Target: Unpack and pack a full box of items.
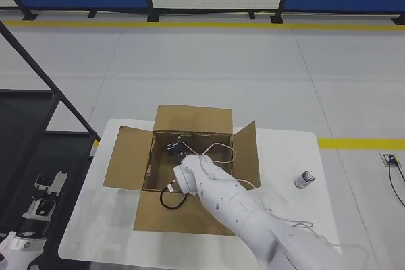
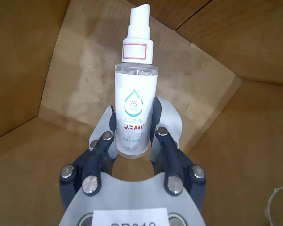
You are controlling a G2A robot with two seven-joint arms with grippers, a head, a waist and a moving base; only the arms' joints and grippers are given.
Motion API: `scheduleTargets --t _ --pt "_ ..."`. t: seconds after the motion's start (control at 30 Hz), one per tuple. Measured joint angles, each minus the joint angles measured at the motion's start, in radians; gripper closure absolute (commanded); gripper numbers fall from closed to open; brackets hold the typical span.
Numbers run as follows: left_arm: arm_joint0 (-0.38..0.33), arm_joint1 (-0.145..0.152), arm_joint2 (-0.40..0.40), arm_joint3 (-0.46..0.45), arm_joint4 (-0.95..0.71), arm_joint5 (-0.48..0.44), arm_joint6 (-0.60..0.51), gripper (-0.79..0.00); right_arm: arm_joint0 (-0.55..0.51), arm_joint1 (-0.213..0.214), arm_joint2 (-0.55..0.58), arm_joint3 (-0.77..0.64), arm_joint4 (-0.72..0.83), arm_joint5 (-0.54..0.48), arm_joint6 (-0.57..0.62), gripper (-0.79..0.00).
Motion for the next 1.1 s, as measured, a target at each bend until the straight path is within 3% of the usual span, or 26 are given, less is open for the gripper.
scheduleTargets --t 0.4,0.47,0.57,0.7,0.9,1.1 --pt "0.000 0.000 0.000 0.000 0.000 0.000 0.000 -0.785 0.043 -0.046 0.047 0.095 0.035 -0.053 -0.041 -0.382" --pt "0.000 0.000 0.000 0.000 0.000 0.000 0.000 -0.785 0.055 -0.046 0.064 0.090 0.053 -0.078 -0.044 -0.508" --pt "0.000 0.000 0.000 0.000 0.000 0.000 0.000 -0.785 0.068 -0.042 0.086 0.067 0.070 -0.118 -0.041 -0.634" --pt "0.000 0.000 0.000 0.000 0.000 0.000 0.000 -0.785 0.067 -0.024 0.112 0.004 0.067 -0.143 -0.062 -0.683" --pt "0.000 0.000 0.000 0.000 0.000 0.000 0.000 -0.785 0.015 0.045 0.177 -0.215 0.007 -0.098 -0.083 -0.693" --pt "0.000 0.000 0.000 0.000 0.000 0.000 0.000 -0.785 -0.201 0.197 0.349 -0.720 -0.207 -0.001 0.020 -0.711"
